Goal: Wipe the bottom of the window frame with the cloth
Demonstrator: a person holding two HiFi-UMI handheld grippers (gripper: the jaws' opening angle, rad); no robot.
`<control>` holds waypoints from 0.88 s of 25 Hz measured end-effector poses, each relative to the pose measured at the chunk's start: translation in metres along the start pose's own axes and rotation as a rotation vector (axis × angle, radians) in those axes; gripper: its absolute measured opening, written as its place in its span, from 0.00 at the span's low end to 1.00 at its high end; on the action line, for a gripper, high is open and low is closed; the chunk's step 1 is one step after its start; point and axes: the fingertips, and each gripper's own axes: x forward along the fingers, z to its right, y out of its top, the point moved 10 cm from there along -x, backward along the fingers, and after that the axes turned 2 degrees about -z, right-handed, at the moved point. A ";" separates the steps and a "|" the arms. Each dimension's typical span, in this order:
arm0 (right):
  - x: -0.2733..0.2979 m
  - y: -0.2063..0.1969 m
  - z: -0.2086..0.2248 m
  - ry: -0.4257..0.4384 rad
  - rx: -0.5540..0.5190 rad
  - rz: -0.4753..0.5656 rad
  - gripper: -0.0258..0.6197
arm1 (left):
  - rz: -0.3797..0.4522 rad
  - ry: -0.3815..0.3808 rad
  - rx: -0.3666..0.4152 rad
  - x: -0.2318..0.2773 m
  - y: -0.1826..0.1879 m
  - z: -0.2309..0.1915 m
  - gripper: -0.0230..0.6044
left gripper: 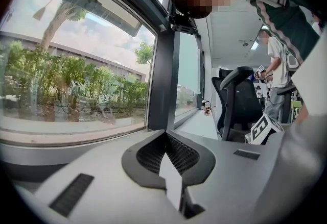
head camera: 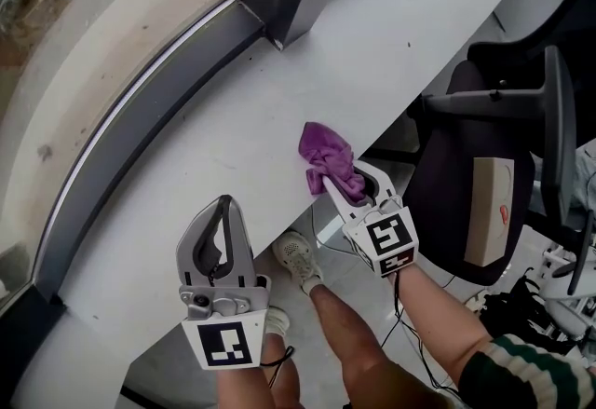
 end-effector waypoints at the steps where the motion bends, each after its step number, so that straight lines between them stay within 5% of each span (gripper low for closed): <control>1: -0.001 -0.001 -0.001 -0.002 -0.001 0.000 0.27 | 0.001 0.001 -0.002 -0.002 -0.001 0.000 0.05; 11: -0.005 -0.019 -0.008 -0.020 -0.006 0.038 0.27 | 0.037 0.041 -0.010 -0.033 -0.012 -0.015 0.05; 22: -0.008 -0.028 -0.056 0.087 -0.047 0.055 0.27 | 0.034 0.131 -0.037 -0.093 -0.035 -0.033 0.05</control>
